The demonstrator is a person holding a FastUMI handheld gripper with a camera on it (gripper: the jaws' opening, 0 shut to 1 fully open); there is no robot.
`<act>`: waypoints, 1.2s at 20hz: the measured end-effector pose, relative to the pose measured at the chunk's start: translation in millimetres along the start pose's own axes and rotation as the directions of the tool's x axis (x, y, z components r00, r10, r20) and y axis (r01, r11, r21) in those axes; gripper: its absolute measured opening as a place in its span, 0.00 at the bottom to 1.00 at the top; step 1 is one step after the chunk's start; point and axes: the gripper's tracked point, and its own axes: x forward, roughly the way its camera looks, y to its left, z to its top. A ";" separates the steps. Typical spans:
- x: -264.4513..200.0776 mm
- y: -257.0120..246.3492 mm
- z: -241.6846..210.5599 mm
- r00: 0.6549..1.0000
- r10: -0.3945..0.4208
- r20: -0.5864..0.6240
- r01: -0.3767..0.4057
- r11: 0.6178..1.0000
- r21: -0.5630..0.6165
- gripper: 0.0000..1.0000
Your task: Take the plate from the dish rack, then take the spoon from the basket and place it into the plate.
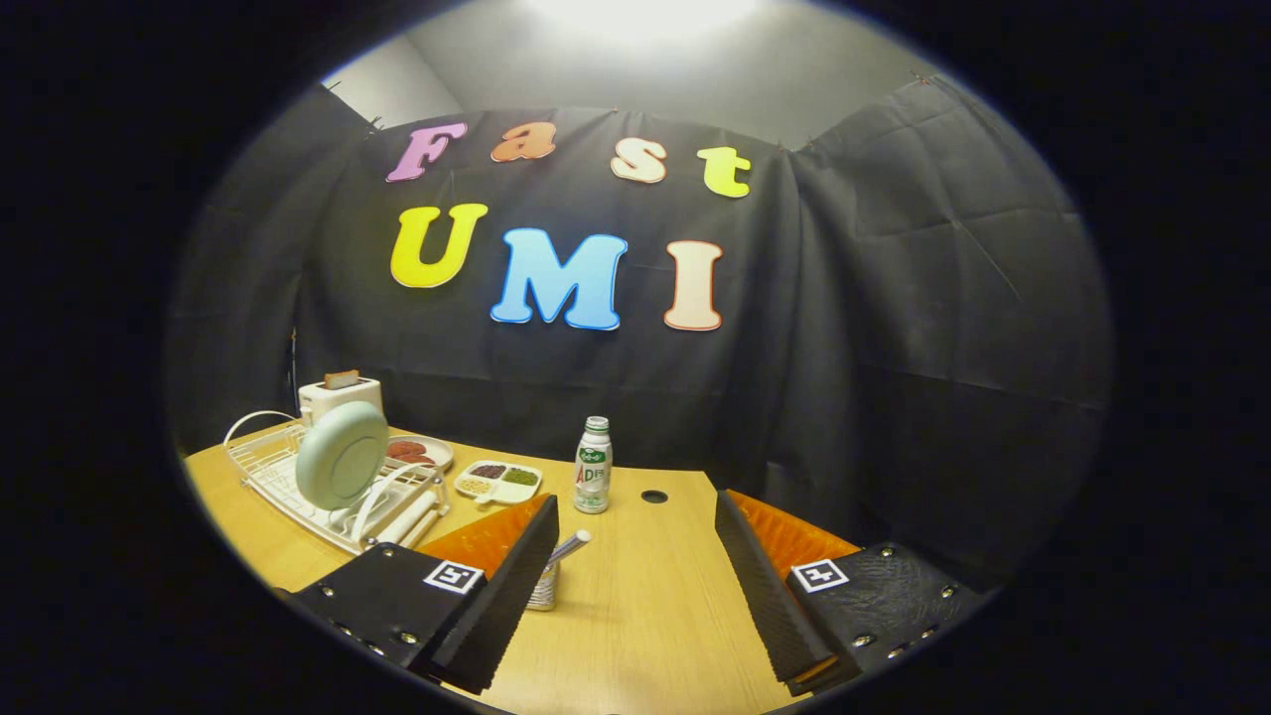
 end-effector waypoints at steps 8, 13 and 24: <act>-17.7 115.2 40.3 0.993 0.118 0.021 -0.119 0.989 0.093 0.97; 0.2 181.8 43.4 0.993 0.116 -0.012 -0.114 0.985 0.130 0.97; 100.3 303.6 15.3 0.974 0.150 -0.171 -0.121 0.978 0.169 0.98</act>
